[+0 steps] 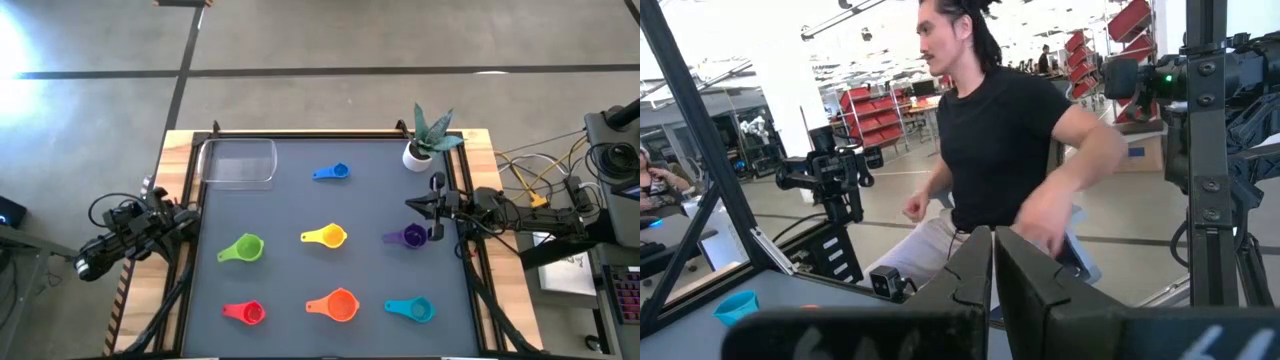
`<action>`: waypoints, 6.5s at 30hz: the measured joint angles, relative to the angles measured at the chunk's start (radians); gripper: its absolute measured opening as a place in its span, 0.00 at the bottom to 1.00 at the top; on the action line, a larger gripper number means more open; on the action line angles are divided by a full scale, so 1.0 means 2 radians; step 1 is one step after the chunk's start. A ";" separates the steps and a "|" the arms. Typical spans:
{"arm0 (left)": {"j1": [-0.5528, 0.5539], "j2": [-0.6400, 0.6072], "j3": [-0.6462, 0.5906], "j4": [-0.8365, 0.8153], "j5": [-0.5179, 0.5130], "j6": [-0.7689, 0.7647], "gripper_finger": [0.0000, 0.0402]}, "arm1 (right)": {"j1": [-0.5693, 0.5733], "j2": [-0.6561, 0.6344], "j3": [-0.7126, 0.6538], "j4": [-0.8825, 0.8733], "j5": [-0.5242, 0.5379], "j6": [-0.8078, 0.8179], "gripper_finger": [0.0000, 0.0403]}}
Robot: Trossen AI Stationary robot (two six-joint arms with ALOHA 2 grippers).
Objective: Nest measuring cups in basket
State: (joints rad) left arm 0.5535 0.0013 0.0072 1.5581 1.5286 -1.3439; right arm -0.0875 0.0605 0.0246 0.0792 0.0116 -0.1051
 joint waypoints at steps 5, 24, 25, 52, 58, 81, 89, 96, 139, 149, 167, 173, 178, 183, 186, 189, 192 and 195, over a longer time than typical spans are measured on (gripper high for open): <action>0.000 0.000 0.000 0.000 0.000 0.000 0.00 | 0.000 0.000 0.000 0.000 0.000 0.000 0.02; 0.000 0.000 0.000 0.000 0.000 0.000 0.00 | 0.000 0.000 0.000 0.000 0.000 0.000 0.02; 0.000 0.000 0.000 0.000 0.000 0.000 0.00 | 0.000 0.000 0.000 0.000 0.000 0.000 0.02; 0.000 0.000 0.000 0.000 0.000 0.000 0.00 | 0.000 0.000 0.000 0.003 0.000 -0.009 0.02; 0.000 0.000 0.000 0.000 0.000 0.000 0.00 | 0.000 0.000 0.000 0.004 0.000 -0.010 0.02; 0.000 0.000 0.000 0.000 0.000 0.000 0.00 | 0.002 0.125 0.138 0.023 0.039 0.056 0.02; 0.000 0.000 0.000 0.000 0.000 0.000 0.00 | 0.033 0.286 0.230 0.011 0.042 0.050 0.02; 0.000 0.000 0.000 0.000 0.000 0.000 0.00 | 0.073 0.384 0.273 0.002 0.071 0.043 0.02; 0.000 0.000 0.000 -0.007 0.000 0.000 0.00 | 0.130 0.670 0.476 -0.061 0.003 0.004 0.31; 0.000 0.000 0.000 -0.009 0.000 0.000 0.00 | 0.150 0.722 0.557 -0.105 0.003 -0.013 0.32; 0.000 0.000 0.000 -0.010 0.000 0.000 0.00 | 0.158 0.693 0.557 -0.112 0.003 0.000 0.31; 0.000 0.000 0.000 -0.010 0.000 0.000 0.00 | 0.158 0.696 0.556 -0.113 0.004 0.009 0.31; 0.000 0.000 0.000 -0.010 0.000 0.000 0.00 | 0.158 0.696 0.553 -0.112 0.004 0.010 0.31; 0.000 0.000 0.000 -0.010 0.000 0.000 0.00 | 0.158 0.696 0.550 -0.112 0.004 0.010 0.31; 0.000 0.000 0.000 -0.010 0.000 0.000 0.00 | 0.158 0.696 0.550 -0.112 0.007 0.009 0.31; 0.000 0.000 0.000 -0.011 0.000 0.000 0.00 | 0.158 0.696 0.550 -0.111 0.007 0.008 0.31; 0.000 0.000 0.000 -0.011 0.000 0.000 0.00 | 0.158 0.696 0.550 -0.111 0.008 0.008 0.31; 0.000 0.000 0.000 -0.011 0.000 0.000 0.00 | 0.158 0.696 0.550 -0.110 0.008 0.009 0.30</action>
State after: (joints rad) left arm 0.5537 0.0017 0.0074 1.5365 1.5285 -1.3439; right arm 0.2287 1.4532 1.1248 -0.1406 0.0273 -0.0862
